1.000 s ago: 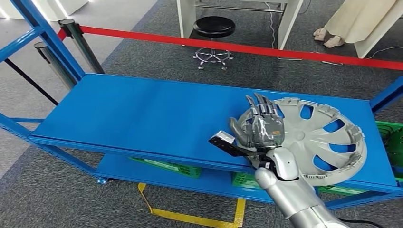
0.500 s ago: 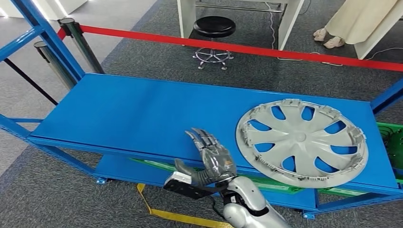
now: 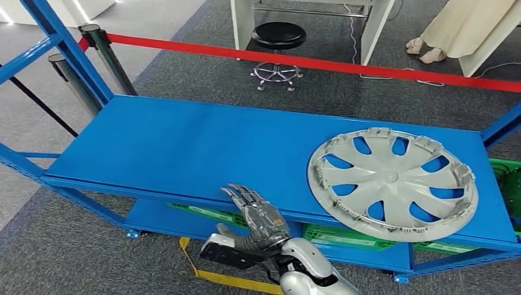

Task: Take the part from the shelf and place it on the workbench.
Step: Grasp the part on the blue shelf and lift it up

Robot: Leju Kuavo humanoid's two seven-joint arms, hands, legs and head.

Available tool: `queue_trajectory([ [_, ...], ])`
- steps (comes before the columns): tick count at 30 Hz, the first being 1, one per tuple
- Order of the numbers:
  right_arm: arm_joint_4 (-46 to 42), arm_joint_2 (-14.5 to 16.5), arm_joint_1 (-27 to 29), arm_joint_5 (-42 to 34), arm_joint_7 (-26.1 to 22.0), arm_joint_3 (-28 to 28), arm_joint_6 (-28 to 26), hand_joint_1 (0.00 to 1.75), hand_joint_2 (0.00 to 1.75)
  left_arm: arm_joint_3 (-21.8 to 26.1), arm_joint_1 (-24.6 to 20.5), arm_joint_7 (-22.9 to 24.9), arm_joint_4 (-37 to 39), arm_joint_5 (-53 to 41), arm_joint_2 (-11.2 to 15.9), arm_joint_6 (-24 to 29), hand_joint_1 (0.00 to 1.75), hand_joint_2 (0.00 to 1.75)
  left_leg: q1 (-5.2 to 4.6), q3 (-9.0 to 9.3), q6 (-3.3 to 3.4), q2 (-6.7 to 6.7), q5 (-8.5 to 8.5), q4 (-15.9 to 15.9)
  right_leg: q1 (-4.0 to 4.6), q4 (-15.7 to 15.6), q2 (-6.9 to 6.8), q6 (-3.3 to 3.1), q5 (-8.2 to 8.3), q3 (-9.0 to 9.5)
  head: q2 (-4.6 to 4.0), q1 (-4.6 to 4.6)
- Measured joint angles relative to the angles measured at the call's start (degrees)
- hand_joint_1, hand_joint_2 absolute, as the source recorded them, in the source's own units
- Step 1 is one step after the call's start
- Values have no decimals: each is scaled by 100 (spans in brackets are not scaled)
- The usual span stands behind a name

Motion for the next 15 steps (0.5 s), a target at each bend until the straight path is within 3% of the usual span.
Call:
queue_trajectory([
  [3, 36, 13, -1, 255, 134, 51, -171, 0, 175, 14, 3, 8, 1, -15, 2, -6, 0, 0, 18, -48, -90, 4, -122, 143, -29, -28, -13, -81, 42, 16, 0, -17],
  [7, 32, 23, 16, 816, 393, 78, -594, 0, 175, 36, 17, 24, 1, -34, 4, -6, 0, 0, 55, -579, -197, 12, -757, 1410, -45, -37, -31, -133, 50, 21, 0, -51],
  [8, 20, 19, 34, 962, 452, 78, -690, 0, 175, 42, 20, 26, 1, -39, 5, -6, 0, 0, 62, -642, -207, 13, -778, 1573, -45, -36, -31, -133, 49, 21, 0, -52],
  [9, 2, 13, 50, 1090, 497, 76, -771, 0, 175, 46, 20, 26, 1, -45, 5, -9, 0, 0, 70, -603, -209, 14, -687, 1517, -45, -35, -27, -132, 49, 25, 0, -53],
  [11, -56, -9, 62, 1255, 540, 69, -885, 0, 87, 52, 19, 26, 1, -69, 4, -22, 0, 0, 86, -268, -198, 16, -310, 848, -46, -34, -16, -123, 44, 42, 0, -54],
  [13, -115, -34, 57, 1325, 557, 43, -934, 0, 0, 58, 20, 26, 0, -91, 0, -38, 0, 0, 83, 48, -169, 13, -96, 183, -21, -18, -4, -83, 34, 34, 0, -52],
  [15, -156, -55, 55, 1439, 574, 10, -968, 0, 0, 67, 24, 26, 0, -104, -4, -51, 0, 0, 63, 114, -118, 7, -100, 4, -4, -14, -2, -24, 38, 9, 0, -49],
])
